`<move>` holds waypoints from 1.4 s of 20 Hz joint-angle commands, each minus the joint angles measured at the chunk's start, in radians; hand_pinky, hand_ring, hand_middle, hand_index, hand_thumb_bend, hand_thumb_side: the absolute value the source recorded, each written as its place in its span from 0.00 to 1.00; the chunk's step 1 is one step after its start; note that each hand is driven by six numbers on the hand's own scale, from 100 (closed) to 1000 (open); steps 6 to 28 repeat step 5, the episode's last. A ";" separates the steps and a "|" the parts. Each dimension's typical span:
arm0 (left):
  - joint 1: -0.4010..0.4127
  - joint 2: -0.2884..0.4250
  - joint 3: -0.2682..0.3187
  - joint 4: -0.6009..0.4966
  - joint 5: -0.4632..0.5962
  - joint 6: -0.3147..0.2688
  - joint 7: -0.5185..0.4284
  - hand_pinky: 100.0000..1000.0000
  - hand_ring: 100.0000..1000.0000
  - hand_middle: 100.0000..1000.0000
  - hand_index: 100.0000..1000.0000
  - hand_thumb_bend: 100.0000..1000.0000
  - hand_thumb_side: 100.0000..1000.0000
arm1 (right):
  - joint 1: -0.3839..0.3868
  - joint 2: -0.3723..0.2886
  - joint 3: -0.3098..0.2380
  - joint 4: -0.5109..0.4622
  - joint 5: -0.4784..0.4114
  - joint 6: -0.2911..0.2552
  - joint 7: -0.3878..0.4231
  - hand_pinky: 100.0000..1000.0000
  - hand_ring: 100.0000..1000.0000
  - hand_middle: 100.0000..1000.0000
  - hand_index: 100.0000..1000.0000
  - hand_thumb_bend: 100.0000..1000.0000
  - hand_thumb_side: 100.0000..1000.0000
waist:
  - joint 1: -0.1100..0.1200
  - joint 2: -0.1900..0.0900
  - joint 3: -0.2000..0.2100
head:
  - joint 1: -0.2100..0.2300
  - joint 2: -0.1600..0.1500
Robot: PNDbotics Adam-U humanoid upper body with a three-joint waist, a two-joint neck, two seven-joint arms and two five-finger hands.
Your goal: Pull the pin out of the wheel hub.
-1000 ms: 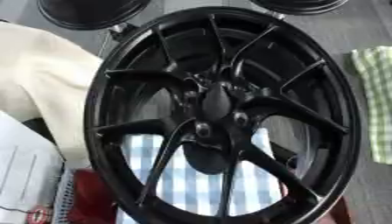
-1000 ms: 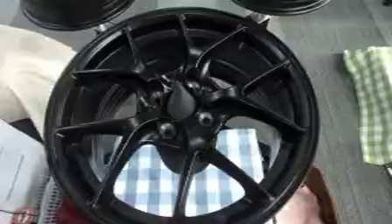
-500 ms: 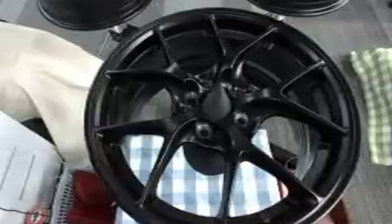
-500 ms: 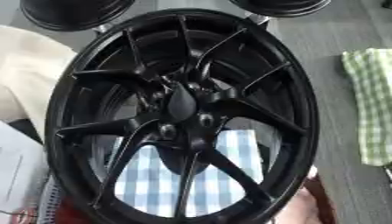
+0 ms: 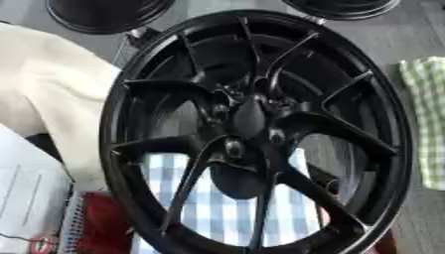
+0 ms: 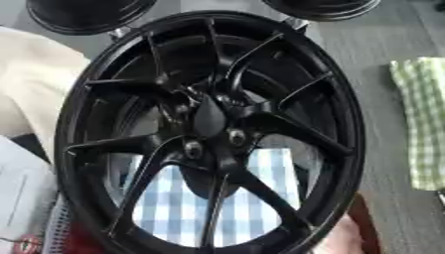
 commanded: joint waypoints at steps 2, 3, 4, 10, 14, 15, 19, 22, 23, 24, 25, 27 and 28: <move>-0.010 0.025 0.001 -0.020 -0.007 -0.001 -0.006 0.79 0.73 0.57 0.76 0.16 0.65 | -0.051 -0.055 0.051 -0.094 -0.113 -0.016 -0.082 0.88 0.78 0.71 0.72 0.00 0.54 | -0.003 -0.025 0.008 | -0.016 -0.010; -0.010 0.024 0.001 -0.020 -0.007 -0.001 -0.007 0.79 0.73 0.57 0.76 0.16 0.65 | -0.067 -0.057 0.067 -0.097 -0.148 -0.035 -0.102 0.88 0.78 0.71 0.72 0.00 0.58 | -0.003 -0.025 0.010 | -0.020 -0.010; -0.011 0.024 0.000 -0.020 -0.007 0.000 -0.007 0.79 0.73 0.57 0.76 0.16 0.65 | -0.082 -0.057 0.081 -0.098 -0.184 -0.054 -0.123 0.88 0.78 0.70 0.72 0.00 0.59 | -0.004 -0.025 0.013 | -0.023 -0.009; -0.011 0.023 0.000 -0.020 -0.006 0.000 -0.007 0.79 0.73 0.57 0.76 0.16 0.65 | -0.096 -0.059 0.094 -0.099 -0.217 -0.070 -0.140 0.87 0.78 0.70 0.72 0.00 0.59 | -0.004 -0.025 0.016 | -0.025 -0.009; -0.011 0.023 0.000 -0.020 -0.006 0.000 -0.007 0.79 0.73 0.57 0.76 0.16 0.65 | -0.096 -0.059 0.094 -0.099 -0.217 -0.070 -0.140 0.87 0.78 0.70 0.72 0.00 0.59 | -0.004 -0.025 0.016 | -0.025 -0.009; -0.011 0.023 0.000 -0.020 -0.006 0.000 -0.007 0.79 0.73 0.57 0.76 0.16 0.65 | -0.096 -0.059 0.094 -0.099 -0.217 -0.070 -0.140 0.87 0.78 0.70 0.72 0.00 0.59 | -0.004 -0.025 0.016 | -0.025 -0.009; -0.011 0.023 0.000 -0.020 -0.006 0.000 -0.007 0.79 0.73 0.57 0.76 0.16 0.65 | -0.096 -0.059 0.094 -0.099 -0.217 -0.070 -0.140 0.87 0.78 0.70 0.72 0.00 0.59 | -0.004 -0.025 0.016 | -0.025 -0.009; -0.011 0.023 0.000 -0.020 -0.006 0.000 -0.007 0.79 0.73 0.57 0.76 0.16 0.65 | -0.096 -0.059 0.094 -0.099 -0.217 -0.070 -0.140 0.87 0.78 0.70 0.72 0.00 0.59 | -0.004 -0.025 0.016 | -0.025 -0.009; -0.011 0.023 0.000 -0.020 -0.006 0.000 -0.007 0.79 0.73 0.57 0.76 0.16 0.65 | -0.096 -0.059 0.094 -0.099 -0.217 -0.070 -0.140 0.87 0.78 0.70 0.72 0.00 0.59 | -0.004 -0.025 0.016 | -0.025 -0.009; -0.011 0.023 0.000 -0.020 -0.006 0.000 -0.007 0.79 0.73 0.57 0.76 0.16 0.65 | -0.096 -0.059 0.094 -0.099 -0.217 -0.070 -0.140 0.87 0.78 0.70 0.72 0.00 0.59 | -0.004 -0.025 0.016 | -0.025 -0.009; -0.011 0.023 0.000 -0.020 -0.006 0.000 -0.007 0.79 0.73 0.57 0.76 0.16 0.65 | -0.096 -0.059 0.094 -0.099 -0.217 -0.070 -0.140 0.87 0.78 0.70 0.72 0.00 0.59 | -0.004 -0.025 0.016 | -0.025 -0.009; -0.011 0.023 0.000 -0.020 -0.006 0.000 -0.007 0.79 0.73 0.57 0.76 0.16 0.65 | -0.096 -0.059 0.094 -0.099 -0.217 -0.070 -0.140 0.87 0.78 0.70 0.72 0.00 0.59 | -0.004 -0.025 0.016 | -0.025 -0.009; -0.011 0.023 0.000 -0.020 -0.006 0.000 -0.007 0.79 0.73 0.57 0.76 0.16 0.65 | -0.096 -0.059 0.094 -0.099 -0.217 -0.070 -0.140 0.87 0.78 0.70 0.72 0.00 0.59 | -0.004 -0.025 0.016 | -0.025 -0.009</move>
